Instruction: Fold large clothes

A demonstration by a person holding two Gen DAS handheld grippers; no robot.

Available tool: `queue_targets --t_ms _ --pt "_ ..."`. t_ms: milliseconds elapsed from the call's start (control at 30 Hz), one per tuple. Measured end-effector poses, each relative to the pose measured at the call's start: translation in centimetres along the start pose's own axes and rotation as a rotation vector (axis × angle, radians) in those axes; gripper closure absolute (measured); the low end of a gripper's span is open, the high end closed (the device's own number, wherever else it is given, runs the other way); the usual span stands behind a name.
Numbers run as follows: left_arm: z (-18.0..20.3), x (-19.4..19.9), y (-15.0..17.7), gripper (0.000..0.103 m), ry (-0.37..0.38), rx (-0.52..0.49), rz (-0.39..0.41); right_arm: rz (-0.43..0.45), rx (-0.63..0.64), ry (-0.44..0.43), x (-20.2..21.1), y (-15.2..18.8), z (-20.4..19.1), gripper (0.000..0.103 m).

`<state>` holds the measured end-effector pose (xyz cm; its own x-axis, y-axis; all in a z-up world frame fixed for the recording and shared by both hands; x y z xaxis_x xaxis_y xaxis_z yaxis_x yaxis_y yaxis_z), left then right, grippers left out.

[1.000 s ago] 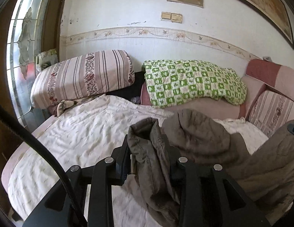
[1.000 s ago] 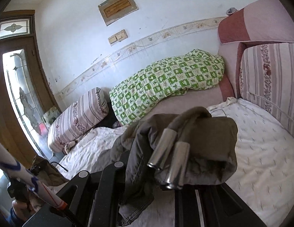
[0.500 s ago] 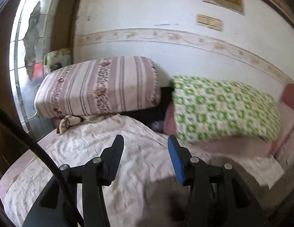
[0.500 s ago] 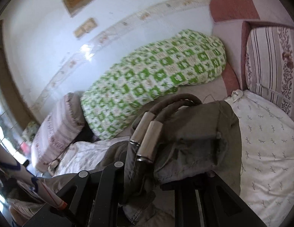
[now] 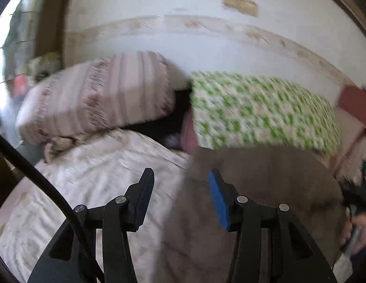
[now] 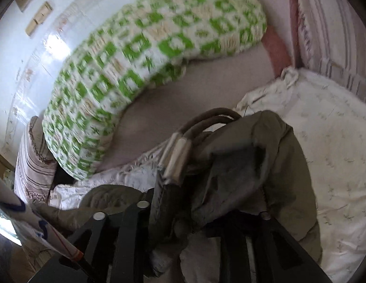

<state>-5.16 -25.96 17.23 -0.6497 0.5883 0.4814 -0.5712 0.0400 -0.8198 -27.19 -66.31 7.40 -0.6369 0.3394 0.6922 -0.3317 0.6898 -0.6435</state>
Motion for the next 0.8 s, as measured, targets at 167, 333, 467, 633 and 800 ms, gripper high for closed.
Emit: queue_targets --t_ms 167,333,467,633,800 --pt "4.3 -2.8 4.9 0.056 0.076 -0.08 -0.112 -0.031 -0.102 -0.135 -0.1 0.1 0.9 0.051" --pt "6.4 -6.4 8.6 0.056 0.052 -0.167 -0.178 0.032 -0.133 -0.251 3.1 -0.1 1.5 0.04" --pt "5.9 -9.1 10.2 0.056 0.003 -0.167 -0.225 0.031 -0.011 -0.236 5.0 0.8 0.5 0.038" --pt "4.5 -11.8 11.1 0.049 -0.05 -0.134 -0.276 0.032 0.201 -0.095 4.9 2.6 -0.9 0.038" --pt "3.8 -13.6 12.1 0.04 -0.08 -0.131 -0.317 -0.127 0.32 0.043 0.0 5.0 0.1 0.04"
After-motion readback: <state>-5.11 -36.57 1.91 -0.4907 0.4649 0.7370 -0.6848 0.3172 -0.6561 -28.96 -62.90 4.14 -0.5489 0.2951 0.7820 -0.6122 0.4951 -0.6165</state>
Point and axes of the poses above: each gripper's, at about its wrist camera, not at the fingertips, and x roughly against the way its jaws point, z to its right, y to its underside, the point moved 7 cm from there along -x, roughly the way its jaws point, and after that the axes turned 15 degrees about x, right-handed, at the moved point
